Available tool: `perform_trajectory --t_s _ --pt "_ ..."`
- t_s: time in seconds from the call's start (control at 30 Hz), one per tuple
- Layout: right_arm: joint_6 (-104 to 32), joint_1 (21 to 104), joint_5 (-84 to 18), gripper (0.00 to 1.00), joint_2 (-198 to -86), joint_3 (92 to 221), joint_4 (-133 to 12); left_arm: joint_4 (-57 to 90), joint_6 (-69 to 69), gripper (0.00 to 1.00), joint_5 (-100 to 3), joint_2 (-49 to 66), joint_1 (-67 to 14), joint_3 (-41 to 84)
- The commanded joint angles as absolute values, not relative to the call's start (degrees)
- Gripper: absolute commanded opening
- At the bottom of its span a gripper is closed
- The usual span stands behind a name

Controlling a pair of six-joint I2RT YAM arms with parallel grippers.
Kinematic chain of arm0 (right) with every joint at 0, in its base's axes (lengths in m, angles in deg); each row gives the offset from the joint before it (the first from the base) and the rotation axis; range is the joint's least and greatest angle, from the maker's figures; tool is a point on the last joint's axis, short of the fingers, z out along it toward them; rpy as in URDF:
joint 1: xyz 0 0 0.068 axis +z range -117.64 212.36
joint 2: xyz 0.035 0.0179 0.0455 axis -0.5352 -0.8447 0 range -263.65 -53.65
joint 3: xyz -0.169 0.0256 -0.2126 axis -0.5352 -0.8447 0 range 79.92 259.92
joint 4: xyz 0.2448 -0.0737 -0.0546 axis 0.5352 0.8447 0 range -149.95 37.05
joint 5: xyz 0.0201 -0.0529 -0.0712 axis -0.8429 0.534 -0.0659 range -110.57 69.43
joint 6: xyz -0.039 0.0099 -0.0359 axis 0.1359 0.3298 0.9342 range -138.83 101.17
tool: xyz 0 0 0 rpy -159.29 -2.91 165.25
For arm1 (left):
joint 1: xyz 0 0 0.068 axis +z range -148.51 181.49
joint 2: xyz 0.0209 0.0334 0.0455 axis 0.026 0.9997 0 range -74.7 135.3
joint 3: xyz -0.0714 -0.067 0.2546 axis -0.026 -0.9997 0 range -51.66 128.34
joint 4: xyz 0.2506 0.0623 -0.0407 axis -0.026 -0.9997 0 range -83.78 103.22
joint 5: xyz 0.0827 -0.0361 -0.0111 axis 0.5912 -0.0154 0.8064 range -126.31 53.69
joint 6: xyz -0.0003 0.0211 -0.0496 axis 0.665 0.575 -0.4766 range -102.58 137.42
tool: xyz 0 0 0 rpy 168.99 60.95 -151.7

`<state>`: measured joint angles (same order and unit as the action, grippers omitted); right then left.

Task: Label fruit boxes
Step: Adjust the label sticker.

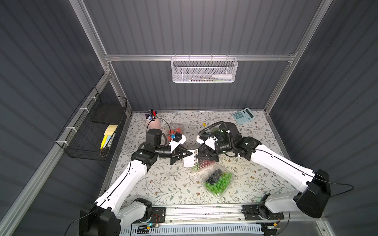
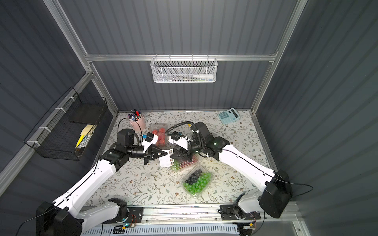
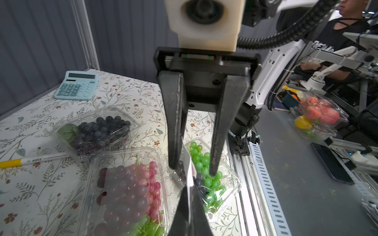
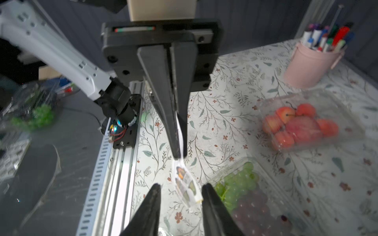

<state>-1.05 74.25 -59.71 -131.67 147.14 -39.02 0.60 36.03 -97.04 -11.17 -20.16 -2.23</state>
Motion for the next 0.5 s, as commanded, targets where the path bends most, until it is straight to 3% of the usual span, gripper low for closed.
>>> perform_trajectory --t_s 0.0,0.2,0.47 --pt "-4.02 74.11 -48.77 0.46 -127.86 145.36 -41.04 5.12 28.08 0.0 -89.35 -12.79 -20.48 -3.82" --pt "-9.46 74.27 -36.88 0.43 -120.54 139.97 -45.61 8.88 18.46 0.0 -78.65 -13.35 -20.49 -4.87" --pt "-14.2 75.96 -42.84 0.41 -117.45 133.36 -59.07 8.65 18.2 0.0 -79.25 -12.74 -20.81 -5.32"
